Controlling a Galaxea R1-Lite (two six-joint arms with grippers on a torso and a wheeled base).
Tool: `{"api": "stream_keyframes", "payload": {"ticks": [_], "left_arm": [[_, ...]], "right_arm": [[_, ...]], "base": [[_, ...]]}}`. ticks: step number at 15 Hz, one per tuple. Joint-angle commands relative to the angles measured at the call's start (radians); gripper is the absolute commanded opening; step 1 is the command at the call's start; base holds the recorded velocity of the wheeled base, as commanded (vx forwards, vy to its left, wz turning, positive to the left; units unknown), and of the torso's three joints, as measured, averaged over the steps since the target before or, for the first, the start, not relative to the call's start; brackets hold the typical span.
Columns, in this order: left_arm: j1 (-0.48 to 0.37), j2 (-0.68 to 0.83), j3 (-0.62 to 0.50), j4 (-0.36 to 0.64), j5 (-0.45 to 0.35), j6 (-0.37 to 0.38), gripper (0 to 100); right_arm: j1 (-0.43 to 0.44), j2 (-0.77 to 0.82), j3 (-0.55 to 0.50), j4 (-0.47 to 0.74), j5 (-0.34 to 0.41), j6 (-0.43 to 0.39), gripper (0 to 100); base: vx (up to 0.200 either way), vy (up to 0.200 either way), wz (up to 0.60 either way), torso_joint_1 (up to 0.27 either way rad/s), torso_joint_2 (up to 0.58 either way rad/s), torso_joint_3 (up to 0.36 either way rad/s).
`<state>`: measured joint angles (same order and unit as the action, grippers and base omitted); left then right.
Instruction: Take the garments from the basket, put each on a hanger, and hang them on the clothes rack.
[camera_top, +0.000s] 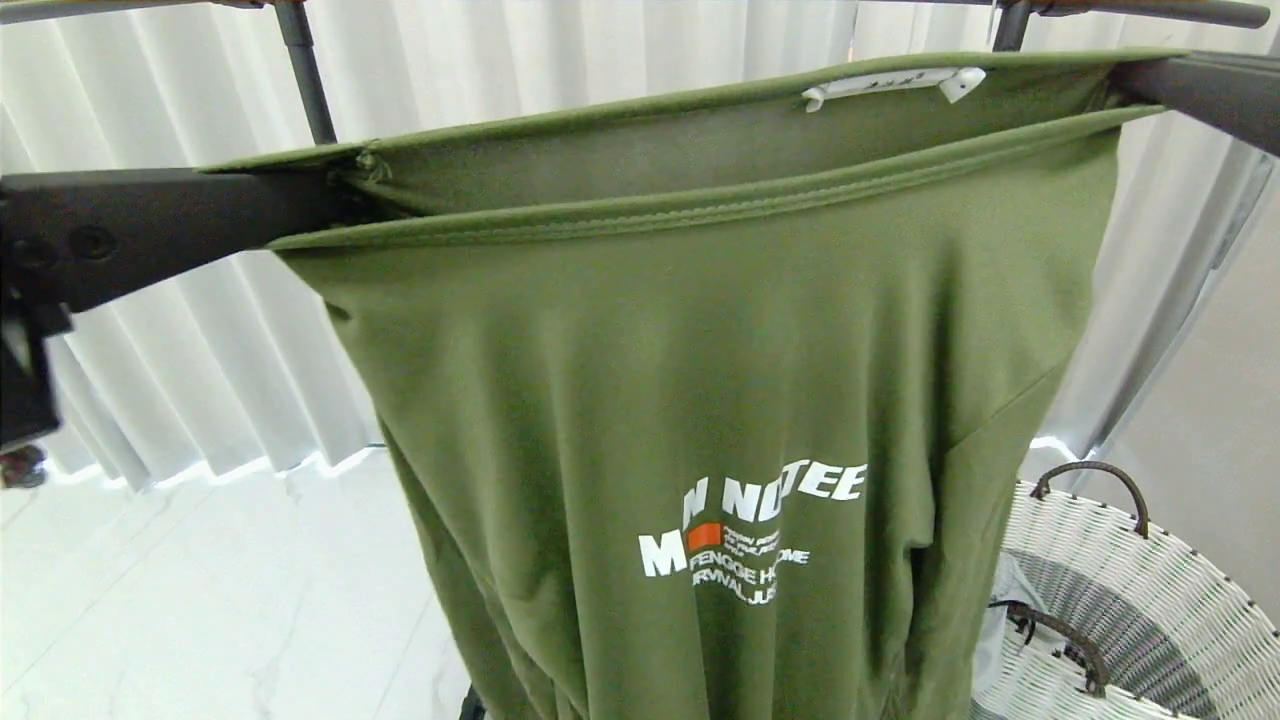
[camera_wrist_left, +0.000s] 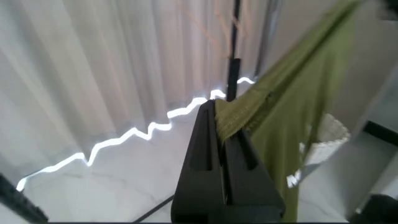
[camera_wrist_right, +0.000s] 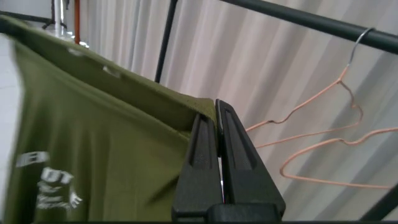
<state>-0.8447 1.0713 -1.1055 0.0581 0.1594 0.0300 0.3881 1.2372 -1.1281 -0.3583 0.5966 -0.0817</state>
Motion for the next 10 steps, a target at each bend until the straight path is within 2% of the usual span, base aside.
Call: {"api": "stream_keyframes", "payload": {"ticks": [1, 6, 7, 10], "left_arm": [[-0.070, -0.057, 0.016, 0.000, 0.005, 0.001, 0], [-0.079, 0.033, -0.017, 0.000, 0.012, 0.001, 0], [-0.079, 0.073, -0.057, 0.000, 0.029, 0.001, 0], [-0.080, 0.223, -0.204, 0.000, 0.152, 0.028, 0]], "right_arm": [[0.012, 0.059, -0.016, -0.002, -0.004, 0.000, 0], [0.018, -0.001, -0.006, 0.005, -0.003, 0.000, 0], [0.032, -0.015, -0.006, 0.007, -0.003, 0.000, 0], [0.081, -0.064, -0.004, 0.041, -0.001, -0.001, 0]], "base": [[0.000, 0.000, 0.00, 0.000, 0.00, 0.000], [0.000, 0.000, 0.00, 0.000, 0.00, 0.000], [0.000, 0.000, 0.00, 0.000, 0.00, 0.000], [0.000, 0.000, 0.00, 0.000, 0.00, 0.000]]}}
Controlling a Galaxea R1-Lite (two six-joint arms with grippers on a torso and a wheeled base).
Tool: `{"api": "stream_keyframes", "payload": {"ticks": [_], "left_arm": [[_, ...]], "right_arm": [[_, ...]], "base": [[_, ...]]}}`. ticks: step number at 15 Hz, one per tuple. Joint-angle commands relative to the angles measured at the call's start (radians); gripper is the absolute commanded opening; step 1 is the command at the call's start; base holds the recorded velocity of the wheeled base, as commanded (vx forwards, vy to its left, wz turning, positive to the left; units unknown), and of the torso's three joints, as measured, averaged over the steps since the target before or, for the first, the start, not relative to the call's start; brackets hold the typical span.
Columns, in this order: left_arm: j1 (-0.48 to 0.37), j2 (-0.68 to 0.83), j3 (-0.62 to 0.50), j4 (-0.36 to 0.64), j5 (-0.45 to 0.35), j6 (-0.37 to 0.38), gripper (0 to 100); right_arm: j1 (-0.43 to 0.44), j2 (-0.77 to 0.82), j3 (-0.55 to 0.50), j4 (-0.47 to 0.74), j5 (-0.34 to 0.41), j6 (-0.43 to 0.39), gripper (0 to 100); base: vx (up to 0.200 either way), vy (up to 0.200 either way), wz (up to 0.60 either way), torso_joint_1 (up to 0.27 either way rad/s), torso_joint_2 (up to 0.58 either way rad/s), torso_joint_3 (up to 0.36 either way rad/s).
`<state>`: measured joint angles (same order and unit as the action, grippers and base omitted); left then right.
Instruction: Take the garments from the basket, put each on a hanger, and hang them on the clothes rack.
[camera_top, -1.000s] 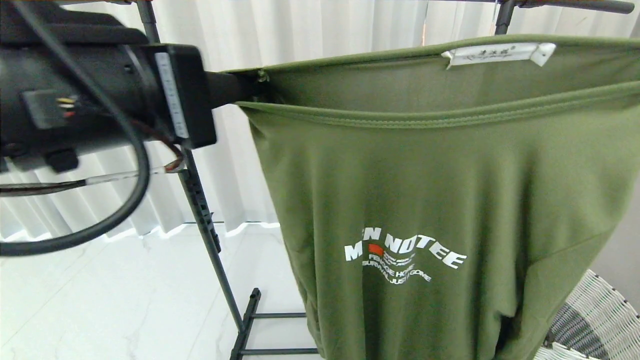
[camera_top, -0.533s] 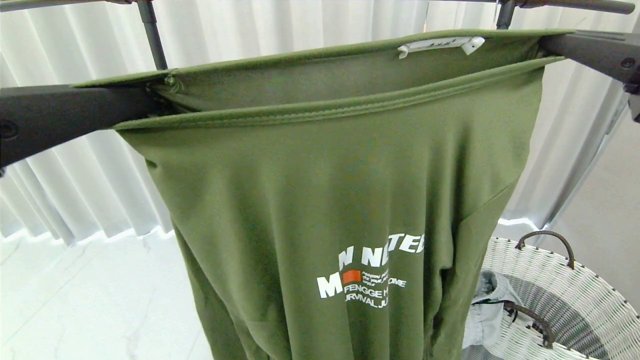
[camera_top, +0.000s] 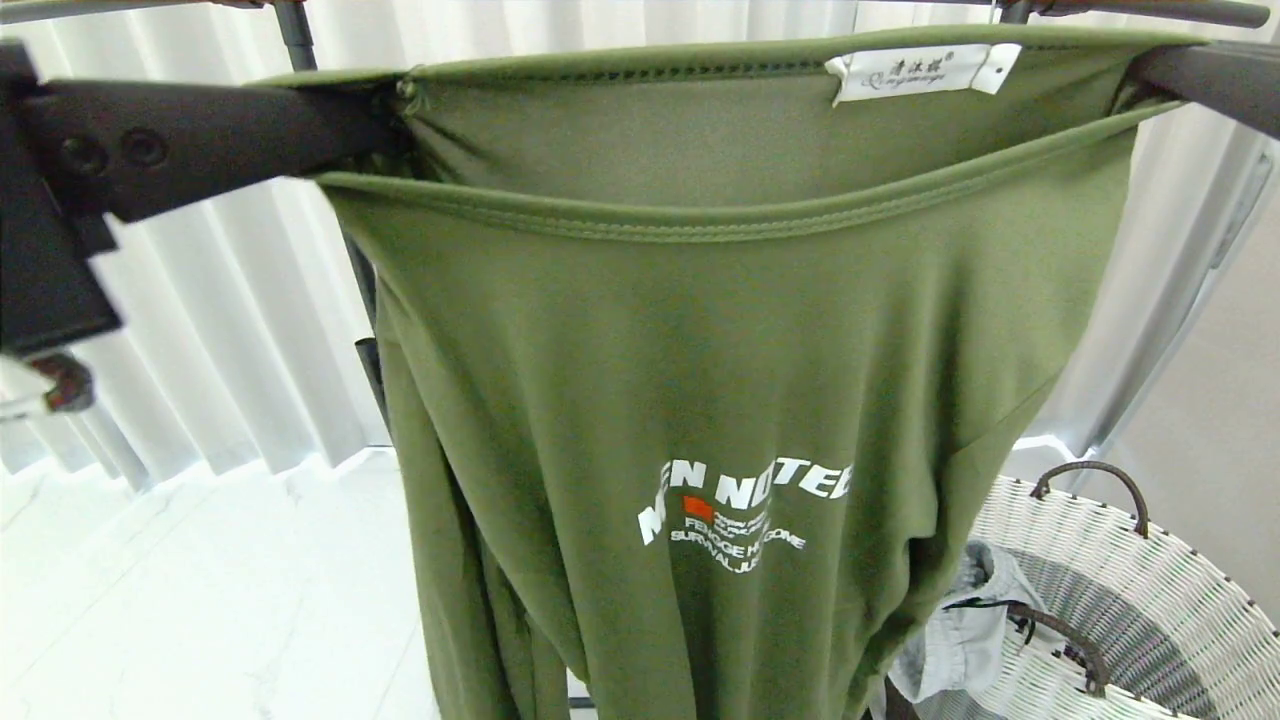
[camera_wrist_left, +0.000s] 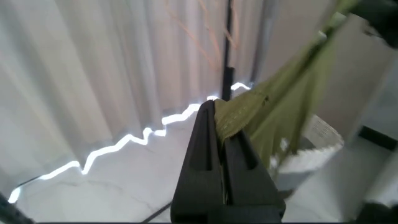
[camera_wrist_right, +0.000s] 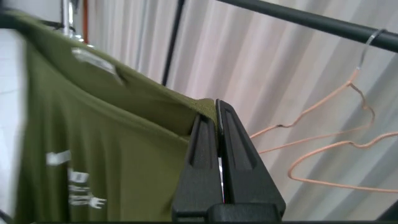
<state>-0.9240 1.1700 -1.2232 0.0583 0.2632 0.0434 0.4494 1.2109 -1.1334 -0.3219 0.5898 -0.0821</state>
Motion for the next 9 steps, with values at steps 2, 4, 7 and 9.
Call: {"api": "stream_keyframes", "payload": {"ticks": [2, 4, 7, 9], "left_arm": [[-0.006, 0.175, -0.093, -0.003, 0.065, 0.015, 0], [-0.006, 0.186, -0.076, -0.006, 0.067, 0.013, 0], [-0.006, 0.178, -0.084, -0.005, 0.071, 0.019, 0], [-0.012, 0.177, -0.078, -0.005, 0.074, 0.019, 0]], "right_arm": [[0.025, -0.073, 0.072, 0.011, 0.004, -0.005, 0], [0.023, -0.119, 0.136, 0.009, 0.002, -0.005, 0], [0.023, -0.126, 0.116, 0.007, 0.002, -0.004, 0], [0.023, -0.126, 0.124, 0.007, 0.004, -0.004, 0]], "base": [[0.000, 0.000, 0.00, 0.000, 0.00, 0.000], [0.000, 0.000, 0.00, 0.000, 0.00, 0.000], [0.000, 0.000, 0.00, 0.000, 0.00, 0.000], [0.000, 0.000, 0.00, 0.000, 0.00, 0.000]]}}
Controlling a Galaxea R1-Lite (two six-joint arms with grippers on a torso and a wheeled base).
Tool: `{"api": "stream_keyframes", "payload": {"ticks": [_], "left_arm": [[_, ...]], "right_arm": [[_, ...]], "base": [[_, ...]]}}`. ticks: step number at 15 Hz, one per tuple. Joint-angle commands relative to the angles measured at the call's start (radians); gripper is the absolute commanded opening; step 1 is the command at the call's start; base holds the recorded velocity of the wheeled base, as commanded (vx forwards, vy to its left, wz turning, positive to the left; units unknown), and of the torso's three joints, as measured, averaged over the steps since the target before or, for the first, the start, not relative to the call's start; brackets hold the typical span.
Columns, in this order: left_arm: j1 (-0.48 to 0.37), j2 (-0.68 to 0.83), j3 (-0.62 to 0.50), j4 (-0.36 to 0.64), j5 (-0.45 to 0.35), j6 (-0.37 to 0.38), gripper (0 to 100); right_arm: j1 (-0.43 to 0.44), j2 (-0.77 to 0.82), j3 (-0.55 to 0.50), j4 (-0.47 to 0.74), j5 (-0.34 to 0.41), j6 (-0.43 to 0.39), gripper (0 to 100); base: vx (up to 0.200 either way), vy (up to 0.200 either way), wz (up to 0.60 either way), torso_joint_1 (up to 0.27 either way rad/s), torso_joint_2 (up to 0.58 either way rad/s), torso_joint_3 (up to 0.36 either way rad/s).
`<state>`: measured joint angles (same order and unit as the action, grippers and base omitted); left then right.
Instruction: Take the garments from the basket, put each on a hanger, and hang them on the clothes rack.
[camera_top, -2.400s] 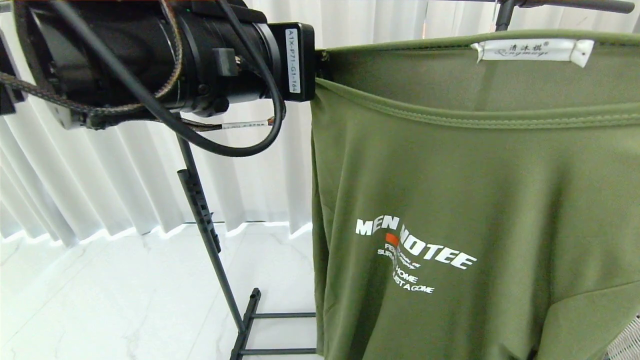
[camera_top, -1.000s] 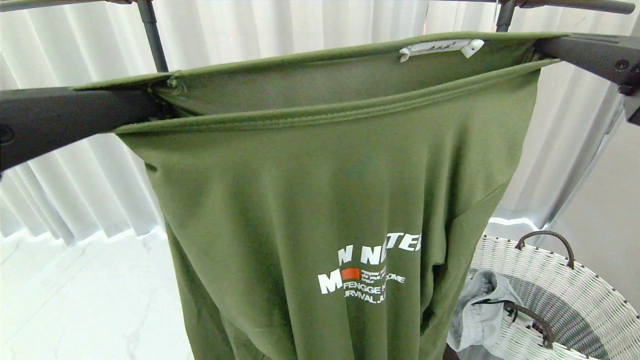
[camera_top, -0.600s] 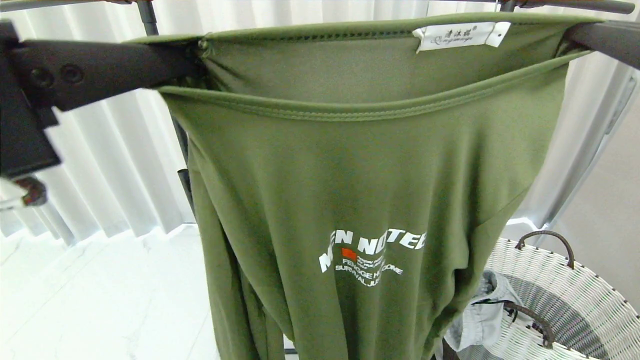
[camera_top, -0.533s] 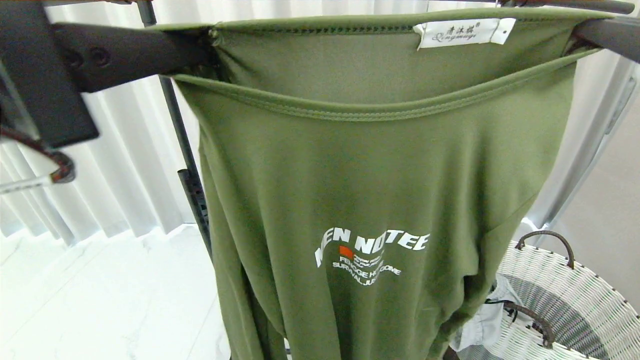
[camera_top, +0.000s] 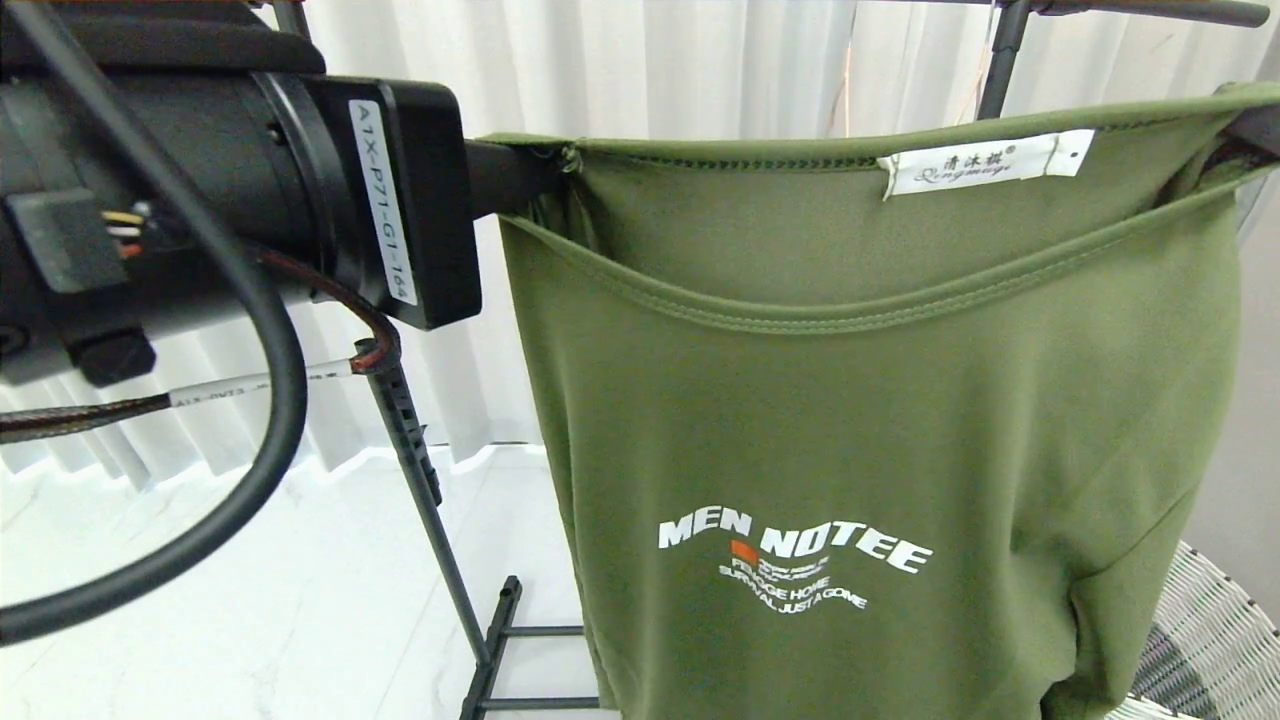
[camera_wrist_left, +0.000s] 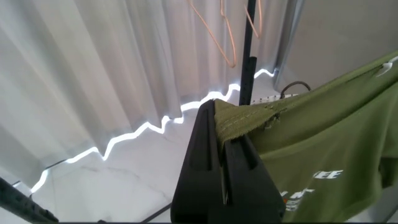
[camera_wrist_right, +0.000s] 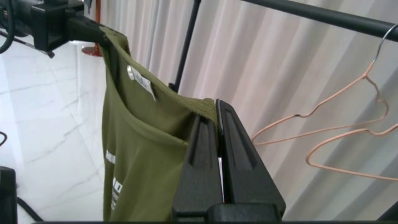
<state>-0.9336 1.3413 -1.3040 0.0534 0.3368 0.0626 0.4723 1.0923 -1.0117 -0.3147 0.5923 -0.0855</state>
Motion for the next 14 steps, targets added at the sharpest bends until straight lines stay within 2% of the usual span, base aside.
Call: {"api": "stream_keyframes", "payload": {"ticks": [1, 14], "left_arm": [[-0.002, 0.004, 0.005, 0.000, 0.008, 0.000, 0], [-0.005, 0.001, 0.009, 0.000, 0.018, 0.000, 0]], "right_arm": [[0.000, -0.008, 0.004, 0.002, 0.001, 0.000, 0], [0.000, -0.015, 0.002, 0.011, -0.002, -0.002, 0]], "base": [[0.000, 0.000, 0.00, 0.000, 0.00, 0.000], [0.000, 0.000, 0.00, 0.000, 0.00, 0.000]]}}
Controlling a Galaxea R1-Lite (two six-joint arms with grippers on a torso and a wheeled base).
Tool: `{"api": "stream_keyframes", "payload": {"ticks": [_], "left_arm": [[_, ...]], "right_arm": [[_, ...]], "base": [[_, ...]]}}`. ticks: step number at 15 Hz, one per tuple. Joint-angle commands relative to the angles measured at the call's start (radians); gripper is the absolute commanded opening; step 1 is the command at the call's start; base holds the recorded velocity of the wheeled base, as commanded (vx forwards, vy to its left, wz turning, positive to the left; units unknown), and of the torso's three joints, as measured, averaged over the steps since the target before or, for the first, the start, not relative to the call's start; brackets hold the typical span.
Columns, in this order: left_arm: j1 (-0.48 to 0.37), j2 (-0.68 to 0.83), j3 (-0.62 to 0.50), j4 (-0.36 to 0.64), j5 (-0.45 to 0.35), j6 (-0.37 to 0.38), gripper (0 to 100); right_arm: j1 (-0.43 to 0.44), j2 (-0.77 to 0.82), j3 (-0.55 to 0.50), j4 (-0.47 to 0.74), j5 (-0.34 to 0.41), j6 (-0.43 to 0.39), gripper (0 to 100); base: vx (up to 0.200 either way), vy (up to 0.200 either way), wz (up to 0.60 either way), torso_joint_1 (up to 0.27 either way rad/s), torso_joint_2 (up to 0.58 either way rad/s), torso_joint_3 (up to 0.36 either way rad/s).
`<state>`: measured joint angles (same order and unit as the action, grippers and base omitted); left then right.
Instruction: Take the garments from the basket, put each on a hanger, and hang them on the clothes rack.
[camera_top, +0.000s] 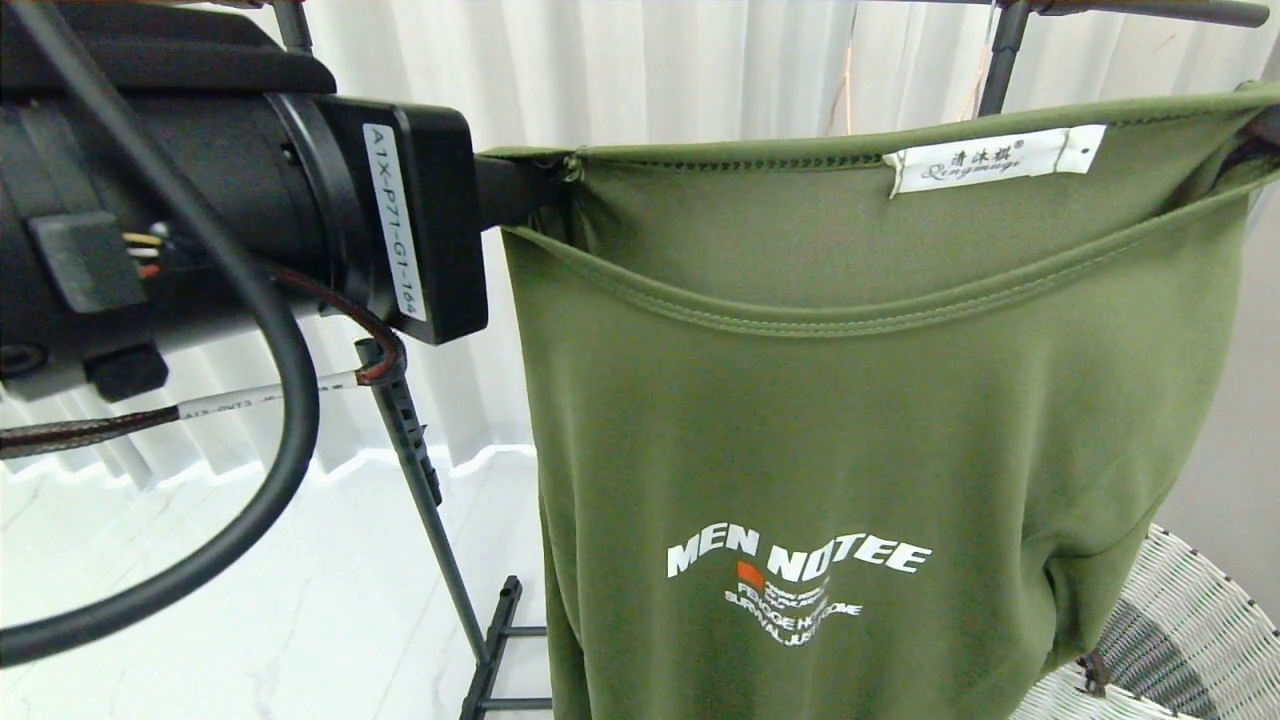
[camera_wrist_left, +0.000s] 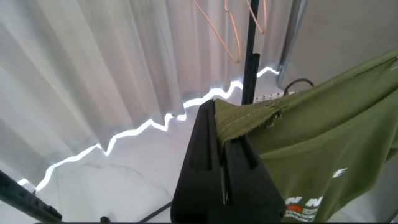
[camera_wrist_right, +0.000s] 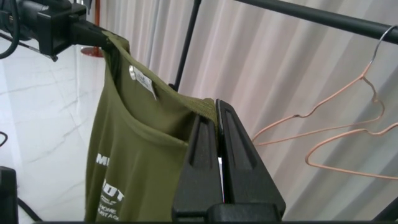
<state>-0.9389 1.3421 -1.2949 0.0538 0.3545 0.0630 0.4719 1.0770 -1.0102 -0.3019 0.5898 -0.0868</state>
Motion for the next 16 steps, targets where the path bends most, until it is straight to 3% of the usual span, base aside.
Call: {"api": "stream_keyframes", "payload": {"ticks": [1, 2, 8, 9, 10, 11, 13, 15, 16], "left_arm": [[0.000, 0.000, 0.000, 0.000, 0.001, 0.000, 0], [0.000, 0.000, 0.000, 0.000, 0.001, 0.000, 0], [0.005, -0.003, 0.005, 0.000, 0.006, 0.009, 0], [0.017, -0.021, 0.032, 0.006, 0.051, 0.012, 0], [0.052, -0.041, 0.094, 0.014, 0.118, 0.020, 0], [0.101, -0.086, 0.184, 0.026, 0.196, 0.040, 0], [0.213, -0.161, 0.299, 0.026, 0.207, 0.052, 0], [0.327, -0.196, 0.351, 0.024, 0.204, 0.051, 0], [0.381, -0.207, 0.385, 0.020, 0.190, 0.047, 0]], "right_arm": [[0.001, -0.002, -0.001, 0.009, 0.001, -0.002, 0], [0.001, -0.003, 0.001, 0.012, 0.001, -0.002, 100], [-0.004, -0.026, 0.032, 0.010, -0.004, -0.002, 100], [-0.027, -0.037, 0.045, 0.012, -0.005, -0.002, 100], [-0.079, -0.048, 0.058, 0.023, -0.005, -0.001, 100], [-0.194, -0.058, 0.067, 0.079, -0.005, -0.001, 100], [-0.403, -0.068, 0.059, 0.287, -0.007, -0.005, 100], [-0.500, -0.068, 0.076, 0.400, -0.034, -0.008, 100], [-0.512, -0.068, 0.107, 0.409, -0.093, -0.008, 100]], "base": [[0.000, 0.000, 0.00, 0.000, 0.00, 0.000], [0.000, 0.000, 0.00, 0.000, 0.00, 0.000], [0.000, 0.000, 0.00, 0.000, 0.00, 0.000], [0.000, 0.000, 0.00, 0.000, 0.00, 0.000], [0.000, 0.000, 0.00, 0.000, 0.00, 0.000], [0.000, 0.000, 0.00, 0.000, 0.00, 0.000], [0.000, 0.000, 0.00, 0.000, 0.00, 0.000], [0.000, 0.000, 0.00, 0.000, 0.00, 0.000], [0.000, 0.000, 0.00, 0.000, 0.00, 0.000]]}}
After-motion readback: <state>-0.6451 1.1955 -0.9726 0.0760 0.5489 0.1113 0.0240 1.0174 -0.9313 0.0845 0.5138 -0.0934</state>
